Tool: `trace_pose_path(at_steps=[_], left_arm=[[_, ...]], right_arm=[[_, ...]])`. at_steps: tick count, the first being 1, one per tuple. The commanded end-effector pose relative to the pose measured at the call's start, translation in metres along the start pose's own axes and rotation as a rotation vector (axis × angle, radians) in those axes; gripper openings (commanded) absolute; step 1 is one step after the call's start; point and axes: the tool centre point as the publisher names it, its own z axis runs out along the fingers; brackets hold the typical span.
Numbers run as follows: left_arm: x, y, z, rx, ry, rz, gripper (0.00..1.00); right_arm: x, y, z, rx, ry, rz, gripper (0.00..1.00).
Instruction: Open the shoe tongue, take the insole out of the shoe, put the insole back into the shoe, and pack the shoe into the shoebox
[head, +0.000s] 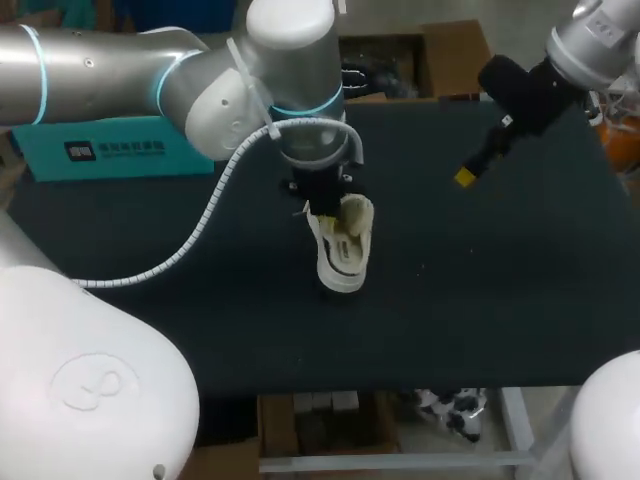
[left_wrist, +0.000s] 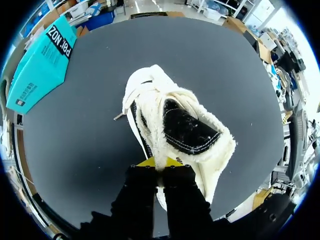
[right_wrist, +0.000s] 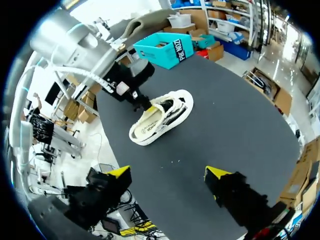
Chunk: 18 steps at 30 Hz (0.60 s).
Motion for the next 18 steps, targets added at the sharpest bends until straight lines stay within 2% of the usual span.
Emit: trace_pose_path(at_steps=[1, 3, 6, 7, 11, 18], left_arm=[[-0.019, -0.009, -0.017, 0.064, 0.057, 0.205, 0.0], [-0.027, -0.016, -0.023, 0.08, 0.059, 0.252, 0.0], [-0.035, -0.021, -0.031, 0.105, 0.053, 0.377, 0.0], [-0.037, -0.022, -0.033, 0.109, 0.043, 0.404, 0.0], [-0.046, -0.023, -0.048, 0.144, 0.026, 0.514, 0.0], [-0.045, -0.025, -0.068, 0.184, -0.023, 0.588, 0.0]], right_arm=[[0.0, -0.003, 0.005, -0.036, -0.058, -0.147, 1.0], [-0.002, -0.002, 0.005, -0.034, -0.077, -0.225, 1.0], [-0.006, -0.002, 0.007, 0.003, -0.078, -0.344, 1.0], [-0.007, -0.002, 0.008, 0.028, -0.062, -0.328, 1.0], [-0.007, -0.002, 0.008, 0.028, -0.062, -0.328, 1.0], [-0.007, -0.002, 0.008, 0.028, -0.062, -0.328, 1.0]])
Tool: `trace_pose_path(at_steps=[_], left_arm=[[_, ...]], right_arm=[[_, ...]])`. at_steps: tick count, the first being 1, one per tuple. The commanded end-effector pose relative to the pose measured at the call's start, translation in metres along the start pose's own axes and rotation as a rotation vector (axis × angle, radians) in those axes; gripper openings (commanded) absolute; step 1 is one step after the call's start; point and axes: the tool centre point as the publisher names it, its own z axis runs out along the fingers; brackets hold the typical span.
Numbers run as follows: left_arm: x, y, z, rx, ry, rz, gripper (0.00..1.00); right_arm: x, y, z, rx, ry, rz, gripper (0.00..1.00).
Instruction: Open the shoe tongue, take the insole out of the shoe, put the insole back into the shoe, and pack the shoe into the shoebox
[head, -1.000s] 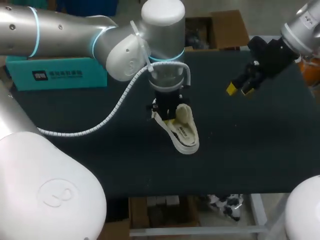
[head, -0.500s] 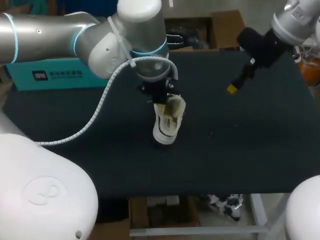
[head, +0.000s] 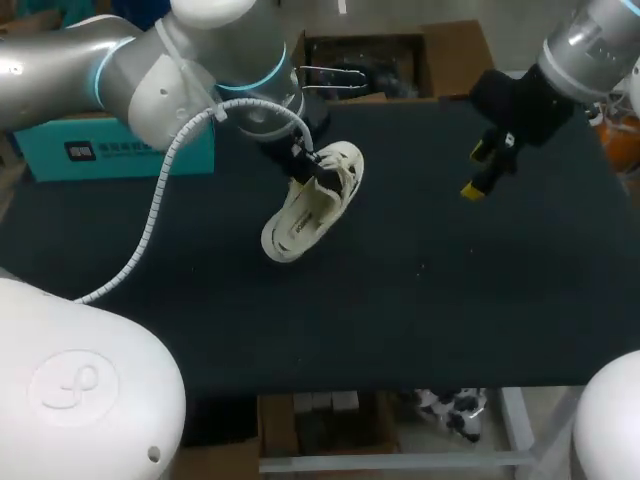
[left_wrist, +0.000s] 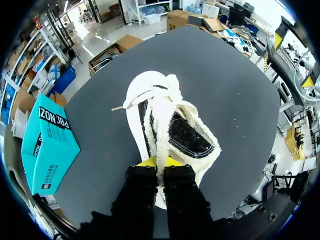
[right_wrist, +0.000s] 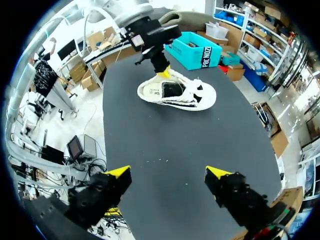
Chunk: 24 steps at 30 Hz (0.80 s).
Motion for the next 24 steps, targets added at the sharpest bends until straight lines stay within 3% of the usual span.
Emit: trace_pose_path(at_steps=[1, 10, 17, 24], left_arm=[[0.008, 0.005, -0.019, 0.018, -0.039, 0.044, 0.0], [0.015, 0.004, -0.035, 0.007, -0.111, 0.234, 0.0], [-0.001, 0.008, -0.048, 0.009, -0.108, 0.253, 0.0], [-0.029, 0.008, -0.063, 0.035, -0.163, 0.308, 0.0]], right_arm=[[-0.002, 0.002, -0.001, 0.007, 0.007, 0.0, 1.0], [0.001, -0.012, -0.021, 0.002, 0.004, -0.297, 1.0], [-0.002, -0.017, -0.033, 0.055, 0.029, -0.341, 1.0], [-0.003, -0.019, -0.033, 0.037, 0.031, -0.351, 1.0]])
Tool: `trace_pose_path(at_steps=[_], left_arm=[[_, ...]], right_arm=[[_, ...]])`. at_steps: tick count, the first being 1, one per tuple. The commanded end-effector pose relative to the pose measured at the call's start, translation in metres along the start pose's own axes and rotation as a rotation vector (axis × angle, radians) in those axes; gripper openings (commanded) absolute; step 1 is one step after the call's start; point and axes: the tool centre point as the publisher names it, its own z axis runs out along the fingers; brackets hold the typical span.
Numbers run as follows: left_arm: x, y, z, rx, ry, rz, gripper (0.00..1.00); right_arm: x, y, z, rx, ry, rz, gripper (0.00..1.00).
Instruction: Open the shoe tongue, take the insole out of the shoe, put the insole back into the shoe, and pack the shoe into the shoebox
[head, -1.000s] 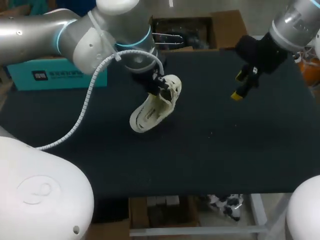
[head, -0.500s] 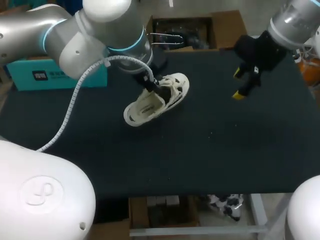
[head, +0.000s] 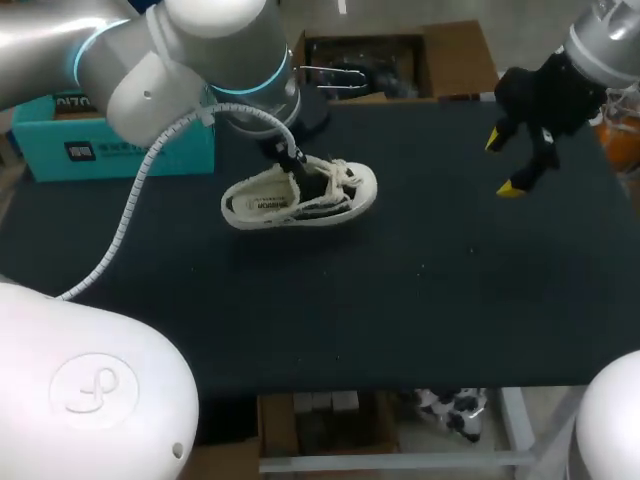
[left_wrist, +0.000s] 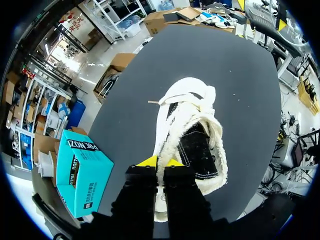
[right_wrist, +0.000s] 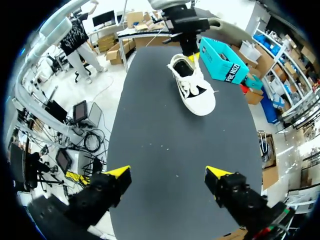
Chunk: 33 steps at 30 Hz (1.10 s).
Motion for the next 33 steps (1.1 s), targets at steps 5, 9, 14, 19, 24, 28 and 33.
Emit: trace_pose_path(at_steps=[5, 9, 14, 19, 24, 28, 33], left_arm=[[-0.048, 0.016, -0.019, 0.06, -0.042, 0.065, 0.0], [-0.083, 0.025, -0.025, 0.076, -0.081, 0.105, 0.0], [-0.138, 0.039, -0.039, 0.097, -0.11, 0.16, 0.0], [-0.197, 0.052, -0.052, 0.107, -0.125, 0.206, 0.0], [-0.248, 0.068, -0.062, 0.135, -0.136, 0.23, 0.0], [-0.285, 0.082, -0.061, 0.143, -0.151, 0.23, 0.0], [-0.327, 0.1, -0.057, 0.152, -0.15, 0.216, 0.0]], right_arm=[[-0.002, 0.0, -0.001, 0.0, 0.007, -0.001, 1.0], [-0.002, 0.0, -0.001, 0.0, 0.007, -0.001, 1.0], [-0.002, 0.0, -0.001, 0.0, 0.007, -0.001, 1.0], [-0.002, 0.0, -0.001, 0.0, 0.007, -0.001, 1.0], [-0.002, 0.0, -0.001, 0.0, 0.007, -0.001, 1.0], [-0.002, 0.0, -0.001, 0.0, 0.007, -0.001, 1.0], [-0.002, 0.0, -0.001, 0.0, 0.007, -0.001, 1.0]])
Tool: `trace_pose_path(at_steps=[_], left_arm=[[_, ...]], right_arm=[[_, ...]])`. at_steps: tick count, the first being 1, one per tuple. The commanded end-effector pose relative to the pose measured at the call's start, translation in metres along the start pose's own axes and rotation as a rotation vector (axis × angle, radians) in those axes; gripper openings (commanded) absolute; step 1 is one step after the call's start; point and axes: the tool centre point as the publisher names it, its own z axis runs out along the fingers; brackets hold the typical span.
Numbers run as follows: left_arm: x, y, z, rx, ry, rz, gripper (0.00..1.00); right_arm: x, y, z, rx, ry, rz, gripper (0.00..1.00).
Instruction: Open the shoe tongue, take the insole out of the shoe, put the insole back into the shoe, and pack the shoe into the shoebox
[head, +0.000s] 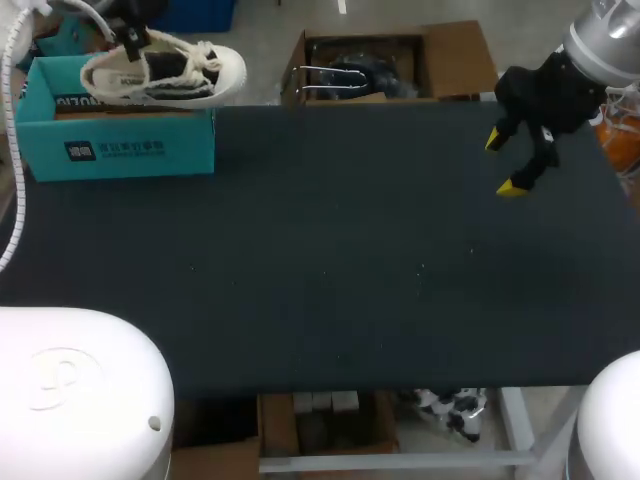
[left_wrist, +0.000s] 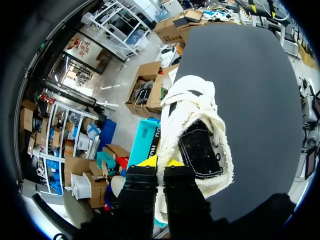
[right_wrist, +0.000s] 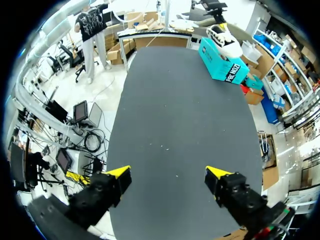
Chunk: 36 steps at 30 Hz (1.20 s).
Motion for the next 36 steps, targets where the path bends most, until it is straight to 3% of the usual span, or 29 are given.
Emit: trace_pose_path(at_steps=[1, 4, 10, 20, 24, 36], left_arm=[[-0.039, 0.023, 0.012, 0.053, 0.039, -0.005, 0.0], [-0.053, 0.037, 0.02, 0.052, 0.044, -0.012, 0.0], [-0.069, 0.057, 0.043, 0.019, 0.058, -0.022, 0.0], [-0.08, 0.089, 0.087, -0.018, 0.105, -0.045, 0.0], [-0.072, 0.093, 0.102, -0.033, 0.123, -0.045, 0.0], [-0.072, 0.115, 0.136, -0.06, 0.193, -0.024, 0.0]], right_arm=[[-0.001, 0.0, -0.001, 0.002, 0.004, 0.0, 1.0], [-0.001, 0.0, -0.001, 0.002, 0.004, 0.0, 1.0], [-0.014, 0.01, 0.008, 0.125, -0.047, 0.031, 1.0], [-0.013, 0.003, 0.007, 0.262, -0.037, 0.101, 1.0], [-0.008, 0.001, 0.004, 0.274, 0.009, 0.097, 1.0], [-0.008, 0.001, 0.004, 0.274, 0.009, 0.097, 1.0]])
